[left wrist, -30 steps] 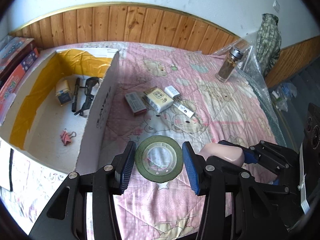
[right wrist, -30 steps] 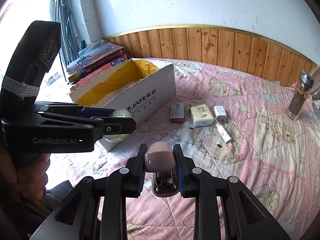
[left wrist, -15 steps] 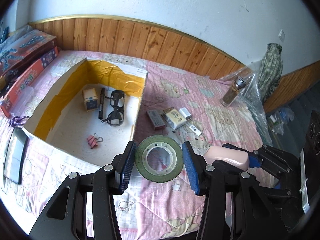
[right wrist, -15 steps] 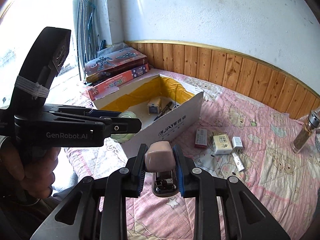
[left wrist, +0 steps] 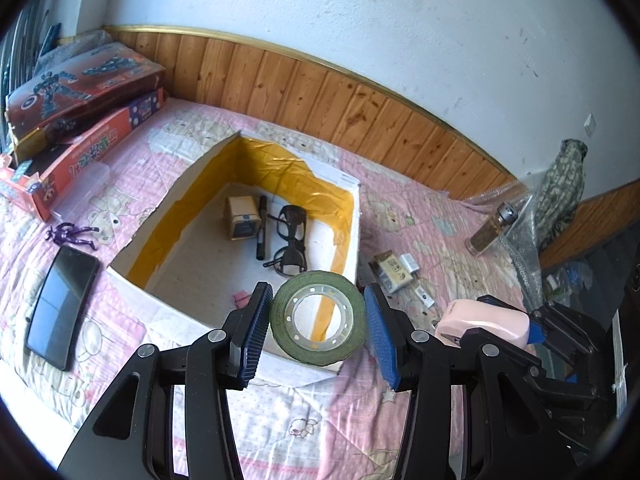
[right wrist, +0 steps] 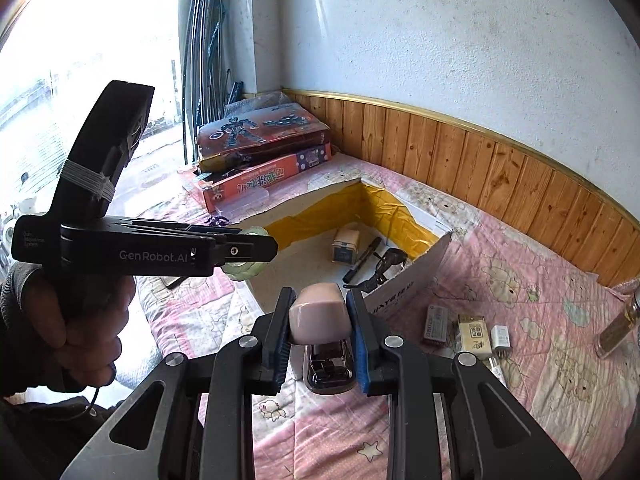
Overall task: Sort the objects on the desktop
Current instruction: 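Carry the stapler and tape roll with both tools over the cardboard box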
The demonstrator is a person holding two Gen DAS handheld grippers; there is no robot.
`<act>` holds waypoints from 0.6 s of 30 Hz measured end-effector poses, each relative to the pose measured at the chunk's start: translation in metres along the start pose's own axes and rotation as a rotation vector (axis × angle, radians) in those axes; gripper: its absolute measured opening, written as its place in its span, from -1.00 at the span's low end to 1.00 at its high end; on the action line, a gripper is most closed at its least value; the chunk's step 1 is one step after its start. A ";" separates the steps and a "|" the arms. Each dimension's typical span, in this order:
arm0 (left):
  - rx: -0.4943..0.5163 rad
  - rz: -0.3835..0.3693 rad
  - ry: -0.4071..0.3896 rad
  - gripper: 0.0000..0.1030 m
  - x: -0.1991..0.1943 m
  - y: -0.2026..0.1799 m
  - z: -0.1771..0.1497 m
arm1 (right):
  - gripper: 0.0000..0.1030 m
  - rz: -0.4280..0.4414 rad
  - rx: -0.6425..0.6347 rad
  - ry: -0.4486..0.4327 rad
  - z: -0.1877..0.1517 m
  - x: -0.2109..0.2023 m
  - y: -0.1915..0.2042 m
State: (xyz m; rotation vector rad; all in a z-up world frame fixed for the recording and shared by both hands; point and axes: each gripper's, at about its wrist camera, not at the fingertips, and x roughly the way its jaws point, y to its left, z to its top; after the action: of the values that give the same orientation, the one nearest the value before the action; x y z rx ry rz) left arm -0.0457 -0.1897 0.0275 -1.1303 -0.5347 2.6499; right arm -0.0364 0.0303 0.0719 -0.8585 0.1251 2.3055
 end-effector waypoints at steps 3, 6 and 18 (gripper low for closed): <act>-0.013 0.007 -0.007 -0.05 0.000 0.011 0.006 | -0.47 0.008 -0.016 -0.001 0.008 0.007 0.005; -0.023 0.015 -0.015 -0.05 -0.001 0.020 0.012 | -0.47 0.018 -0.021 0.000 0.016 0.016 0.008; -0.053 0.056 -0.020 -0.05 0.009 0.053 0.039 | -0.47 0.060 -0.032 0.036 0.040 0.059 0.008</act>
State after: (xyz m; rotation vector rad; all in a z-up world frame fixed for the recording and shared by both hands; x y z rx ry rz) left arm -0.0833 -0.2450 0.0251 -1.1504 -0.5883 2.7123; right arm -0.0963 0.0691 0.0665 -0.9243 0.1323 2.3540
